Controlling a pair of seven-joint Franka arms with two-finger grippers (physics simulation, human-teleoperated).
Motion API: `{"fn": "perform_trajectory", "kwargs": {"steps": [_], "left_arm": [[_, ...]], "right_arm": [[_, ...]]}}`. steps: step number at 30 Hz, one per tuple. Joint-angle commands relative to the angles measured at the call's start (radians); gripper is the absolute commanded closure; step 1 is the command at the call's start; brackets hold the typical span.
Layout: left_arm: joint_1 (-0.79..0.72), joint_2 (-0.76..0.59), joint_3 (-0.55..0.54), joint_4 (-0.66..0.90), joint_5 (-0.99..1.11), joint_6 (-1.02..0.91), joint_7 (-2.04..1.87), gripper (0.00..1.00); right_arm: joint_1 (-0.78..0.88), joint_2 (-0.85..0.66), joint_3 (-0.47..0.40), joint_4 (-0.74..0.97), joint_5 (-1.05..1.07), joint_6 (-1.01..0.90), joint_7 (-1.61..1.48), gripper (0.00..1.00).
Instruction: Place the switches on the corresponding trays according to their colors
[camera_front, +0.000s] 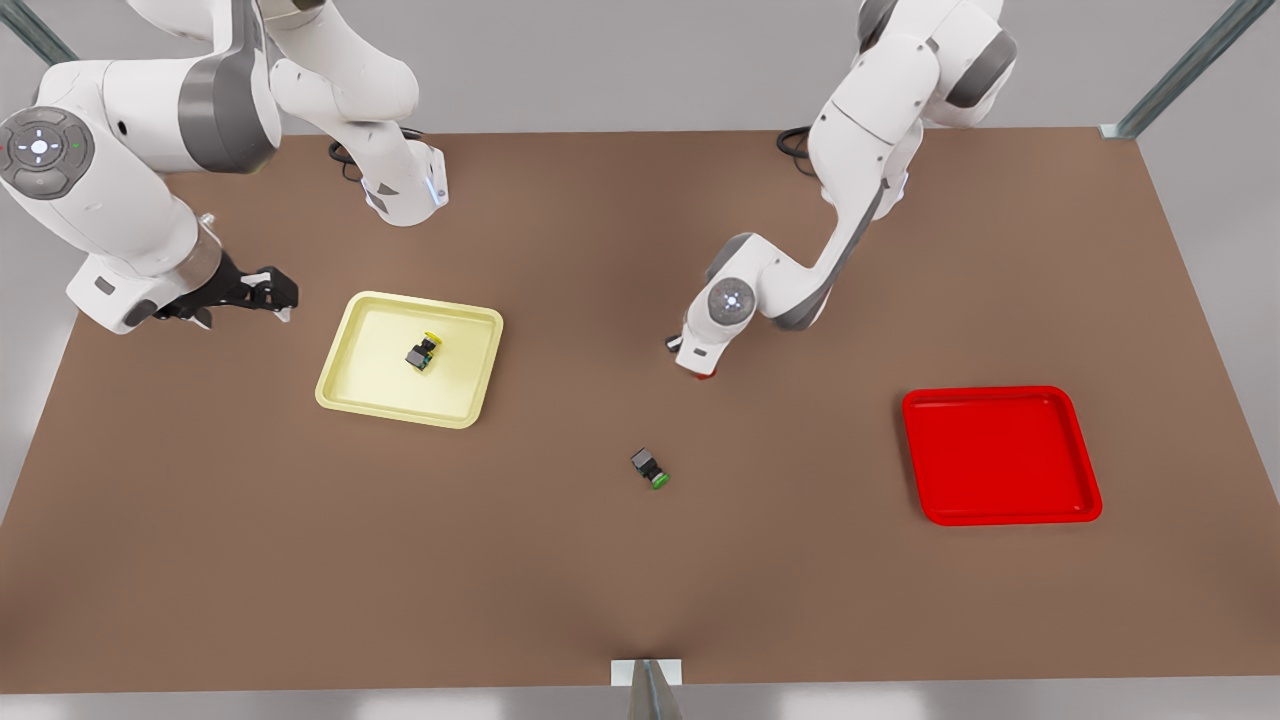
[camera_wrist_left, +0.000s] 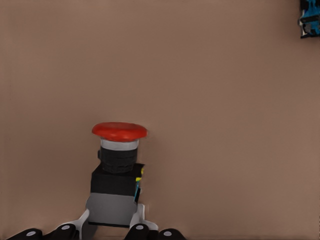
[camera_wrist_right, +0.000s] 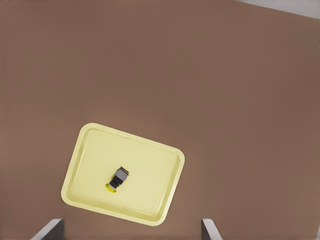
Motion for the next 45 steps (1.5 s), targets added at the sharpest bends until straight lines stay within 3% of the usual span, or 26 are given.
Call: {"fn": "perform_trajectory", "kwargs": {"steps": [1, 8, 14, 21, 29, 30, 39, 43, 45], "left_arm": [[0.008, -0.014, 0.0, 0.005, -0.005, -0.017, 0.002, 0.54], [0.195, -0.13, -0.003, 0.008, 0.077, -0.172, 0.103, 0.54], [0.488, -0.175, -0.005, 0.019, 0.181, -0.264, 0.425, 0.54], [0.803, -0.08, -0.005, 0.109, 0.285, -0.258, 0.819, 0.54], [0.823, 0.098, -0.002, 0.255, 0.357, -0.2, 0.882, 0.53], [0.823, 0.098, -0.002, 0.255, 0.356, -0.2, 0.876, 0.0], [0.82, 0.048, -0.008, 0.256, 0.354, -0.229, 0.877, 0.0], [0.814, -0.04, -0.129, 0.422, 0.345, -0.543, 0.798, 0.0], [0.812, -0.125, -0.172, 0.437, 0.351, -0.586, 0.807, 0.0]], "right_arm": [[0.0, 0.0, 0.0, 0.0, 0.001, 0.0, 0.0, 0.0], [0.0, -0.002, 0.0, 0.0, 0.001, -0.002, 0.0, 0.0], [0.001, -0.003, 0.0, 0.0, 0.001, -0.005, 0.0, 0.0], [0.003, -0.005, 0.0, 0.0, 0.001, -0.008, 0.0, 0.0], [0.003, -0.006, 0.002, 0.0, 0.001, -0.006, 0.0, 0.0], [0.003, -0.005, 0.0, 0.0, 0.001, -0.006, 0.0, 0.0], [0.003, -0.006, 0.002, 0.0, 0.001, -0.006, 0.0, 0.0], [0.003, -0.006, 0.002, 0.0, 0.001, -0.006, 0.0, 0.0], [0.003, -0.008, 0.002, 0.0, 0.001, -0.006, 0.0, 0.0]]}}
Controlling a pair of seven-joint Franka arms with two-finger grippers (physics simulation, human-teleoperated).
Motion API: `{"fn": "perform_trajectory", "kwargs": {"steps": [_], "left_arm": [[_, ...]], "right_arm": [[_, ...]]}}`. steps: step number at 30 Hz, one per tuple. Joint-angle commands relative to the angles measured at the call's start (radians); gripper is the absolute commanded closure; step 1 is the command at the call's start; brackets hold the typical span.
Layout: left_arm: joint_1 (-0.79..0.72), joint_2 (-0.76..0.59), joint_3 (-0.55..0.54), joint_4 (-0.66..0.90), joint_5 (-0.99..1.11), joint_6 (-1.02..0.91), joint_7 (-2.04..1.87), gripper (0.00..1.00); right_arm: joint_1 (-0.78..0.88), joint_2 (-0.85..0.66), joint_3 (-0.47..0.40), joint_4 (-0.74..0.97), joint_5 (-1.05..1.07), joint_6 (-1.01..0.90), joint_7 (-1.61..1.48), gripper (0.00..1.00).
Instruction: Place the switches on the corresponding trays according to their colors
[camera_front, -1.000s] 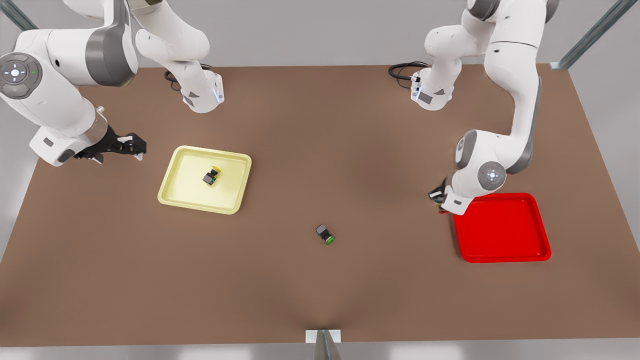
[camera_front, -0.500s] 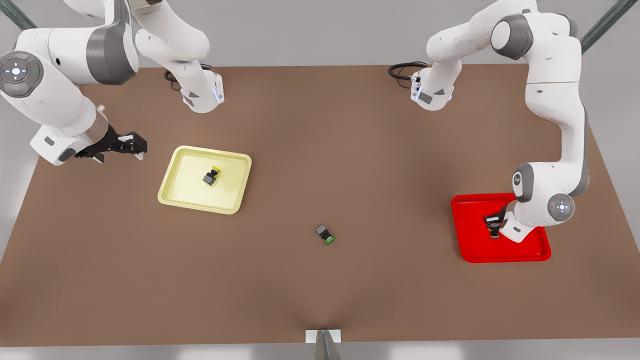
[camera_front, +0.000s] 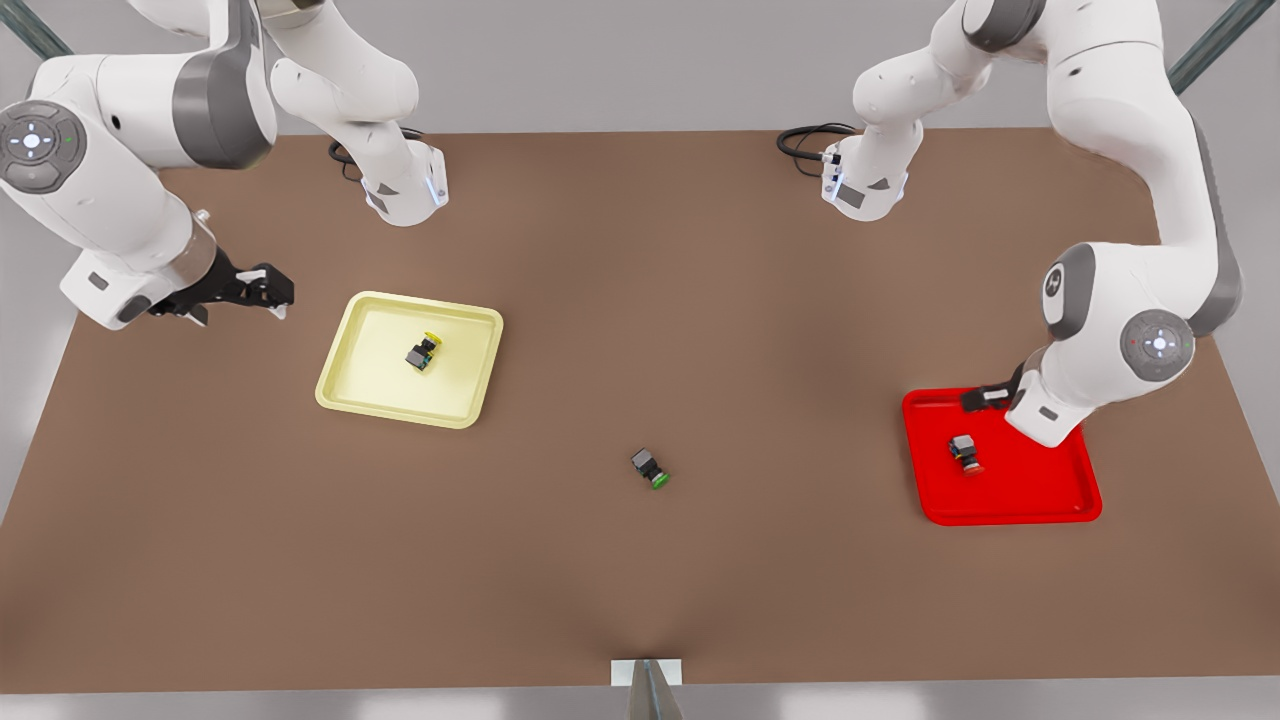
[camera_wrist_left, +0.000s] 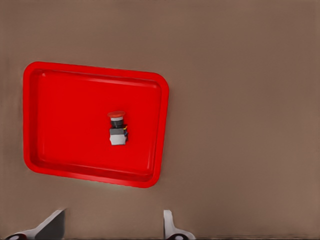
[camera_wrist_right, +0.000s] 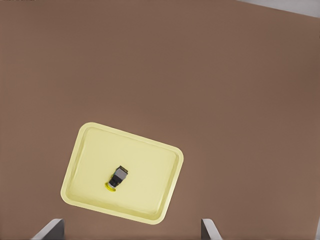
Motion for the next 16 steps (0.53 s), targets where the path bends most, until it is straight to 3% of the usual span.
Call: {"fn": "perform_trajectory", "kwargs": {"steps": [1, 3, 7, 10, 11, 13, 16], "left_arm": [[0.0, -0.001, -0.01, 0.027, -0.004, -0.033, -0.002, 0.0], [0.003, -0.005, -0.05, 0.136, 0.004, -0.123, 0.006, 0.0], [-0.034, -0.077, -0.019, 0.135, -0.007, -0.157, 0.012, 0.0], [-0.267, -0.125, 0.282, 0.113, -0.102, -0.171, 0.035, 0.0], [-0.37, -0.157, 0.443, 0.08, -0.154, -0.163, 0.101, 0.0], [-0.393, -0.265, 0.484, -0.101, -0.161, -0.108, 0.129, 0.0], [-0.381, -0.258, 0.524, -0.094, -0.161, -0.122, 0.187, 0.0]], "right_arm": [[0.0, -0.001, 0.0, 0.0, 0.0, 0.0, 0.0, 0.0], [0.0, -0.001, 0.0, 0.0, 0.0, 0.0, 0.0, 0.0], [0.0, 0.001, 0.0, 0.0, 0.0, 0.0, 0.0, 0.0], [0.0, -0.001, 0.0, 0.0, 0.0, 0.0, 0.0, 0.0], [0.0, -0.001, 0.0, 0.0, 0.0, -0.002, 0.0, 0.0], [0.0, -0.001, 0.0, 0.0, 0.0, 0.0, 0.0, 0.0], [0.0, -0.001, 0.002, 0.0, 0.0, -0.002, 0.0, 0.0]]}}
